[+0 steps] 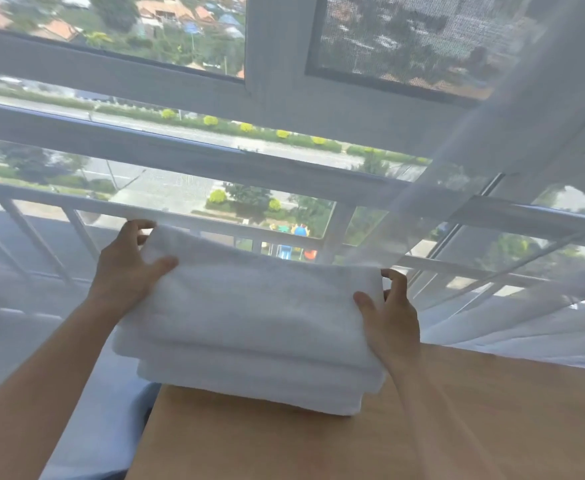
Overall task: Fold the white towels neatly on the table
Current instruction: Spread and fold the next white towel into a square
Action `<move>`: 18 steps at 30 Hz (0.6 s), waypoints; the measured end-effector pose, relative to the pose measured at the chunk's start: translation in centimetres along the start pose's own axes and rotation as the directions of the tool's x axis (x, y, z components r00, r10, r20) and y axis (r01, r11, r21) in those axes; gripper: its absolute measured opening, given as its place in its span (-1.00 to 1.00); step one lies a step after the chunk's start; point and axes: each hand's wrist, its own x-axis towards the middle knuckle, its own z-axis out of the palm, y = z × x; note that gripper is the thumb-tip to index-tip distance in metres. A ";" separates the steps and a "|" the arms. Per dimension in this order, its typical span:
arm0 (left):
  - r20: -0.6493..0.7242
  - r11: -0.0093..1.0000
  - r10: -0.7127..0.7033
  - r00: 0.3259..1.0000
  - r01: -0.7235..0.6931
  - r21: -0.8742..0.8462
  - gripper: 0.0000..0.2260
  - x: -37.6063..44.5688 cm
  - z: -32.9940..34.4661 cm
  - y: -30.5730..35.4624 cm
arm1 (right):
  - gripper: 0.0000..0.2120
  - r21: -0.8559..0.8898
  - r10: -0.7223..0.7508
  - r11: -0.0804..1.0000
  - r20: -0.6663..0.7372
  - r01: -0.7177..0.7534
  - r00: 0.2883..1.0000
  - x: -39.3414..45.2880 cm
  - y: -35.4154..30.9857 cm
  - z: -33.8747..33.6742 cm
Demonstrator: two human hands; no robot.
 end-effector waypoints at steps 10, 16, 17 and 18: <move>0.246 0.807 0.461 0.853 -0.518 0.285 -0.63 -6.4 6.9 5.9 | -0.67 -0.458 -0.486 0.758 0.078 0.464 0.871 -2.6 -5.6 3.9; 0.534 0.661 0.348 0.771 -0.605 0.443 -0.46 -7.4 9.9 4.7 | -0.45 -0.500 -0.240 0.755 0.391 0.425 0.888 -3.1 -3.6 6.9; 0.536 0.658 0.322 0.780 -0.592 0.466 -0.42 -6.9 9.5 4.4 | -0.41 -0.524 -0.232 0.746 0.375 0.412 0.897 -2.9 -3.1 6.5; 0.538 0.655 0.290 0.792 -0.574 0.492 -0.38 -6.4 9.0 4.1 | -0.38 -0.544 -0.220 0.739 0.364 0.398 0.905 -2.7 -2.7 6.1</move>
